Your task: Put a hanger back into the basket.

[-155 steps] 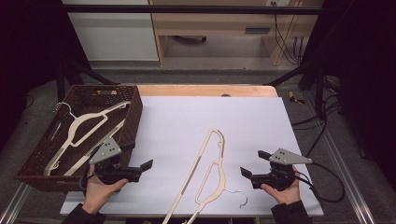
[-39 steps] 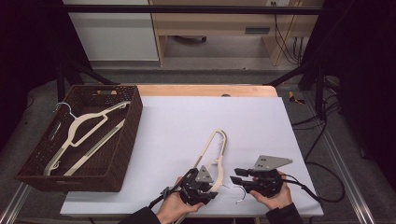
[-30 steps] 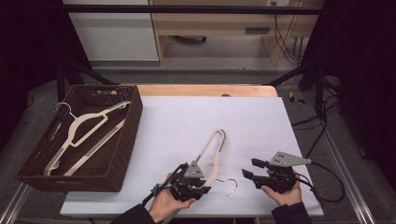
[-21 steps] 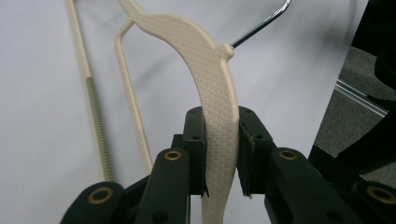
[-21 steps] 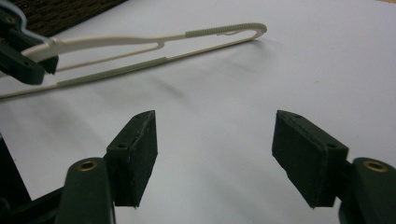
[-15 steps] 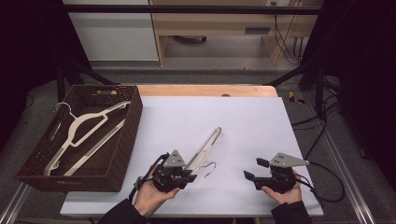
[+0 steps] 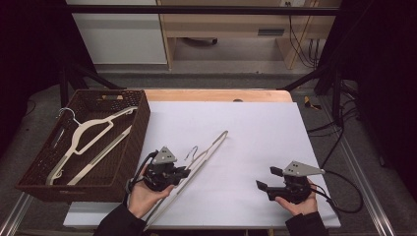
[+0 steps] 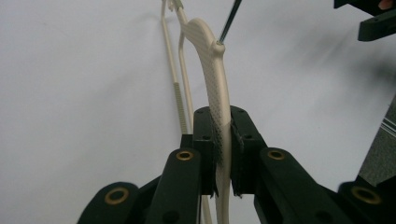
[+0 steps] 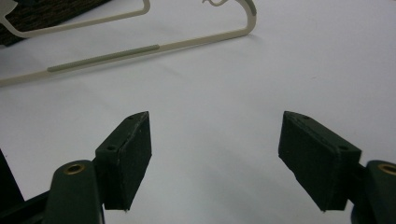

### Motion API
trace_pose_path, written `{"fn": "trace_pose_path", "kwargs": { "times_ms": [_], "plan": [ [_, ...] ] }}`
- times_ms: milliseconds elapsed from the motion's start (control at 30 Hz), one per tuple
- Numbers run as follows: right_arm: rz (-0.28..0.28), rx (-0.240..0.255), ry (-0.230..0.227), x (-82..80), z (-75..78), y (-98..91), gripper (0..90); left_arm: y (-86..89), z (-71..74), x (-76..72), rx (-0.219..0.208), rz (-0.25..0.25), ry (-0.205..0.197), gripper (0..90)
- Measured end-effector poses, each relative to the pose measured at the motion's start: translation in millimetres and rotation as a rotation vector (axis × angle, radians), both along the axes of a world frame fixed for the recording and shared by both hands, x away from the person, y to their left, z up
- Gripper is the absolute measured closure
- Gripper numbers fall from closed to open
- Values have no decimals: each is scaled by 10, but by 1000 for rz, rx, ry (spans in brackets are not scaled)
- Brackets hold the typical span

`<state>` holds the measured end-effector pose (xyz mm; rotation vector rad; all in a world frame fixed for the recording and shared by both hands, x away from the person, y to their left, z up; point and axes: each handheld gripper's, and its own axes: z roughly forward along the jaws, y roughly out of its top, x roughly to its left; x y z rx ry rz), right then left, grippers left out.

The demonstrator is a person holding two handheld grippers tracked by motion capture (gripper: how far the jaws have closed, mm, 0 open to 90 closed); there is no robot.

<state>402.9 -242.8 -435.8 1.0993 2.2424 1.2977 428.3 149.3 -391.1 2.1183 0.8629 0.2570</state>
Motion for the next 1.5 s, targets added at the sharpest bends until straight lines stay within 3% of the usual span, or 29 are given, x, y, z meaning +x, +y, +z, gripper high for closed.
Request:
{"fn": "trace_pose_path", "kwargs": {
  "times_ms": [133, 200, 333, 867, 1367, 1500],
  "plan": [
    [-2, 6, -3, -2, 2, 1, 218, 68, 3, 35, -1, 28, -1, 842],
    [-3, 10, -4, -4, 3, 2, 203, 103, 2, 51, -30, 22, 15, 860],
    [-2, 9, -5, -8, 6, -1, 195, 122, 45, 30, -27, 29, -14, 862],
    [-15, 12, -21, -22, 35, -36, 154, 477, 524, -100, -122, -36, -111, 862],
    [-34, 21, -65, -42, 86, -72, 85, 745, 890, -178, -124, -82, -193, 862],
    [-64, 9, -71, -40, 89, -78, 58, 835, 1004, -190, -129, -81, -209, 862]
  ]
}}
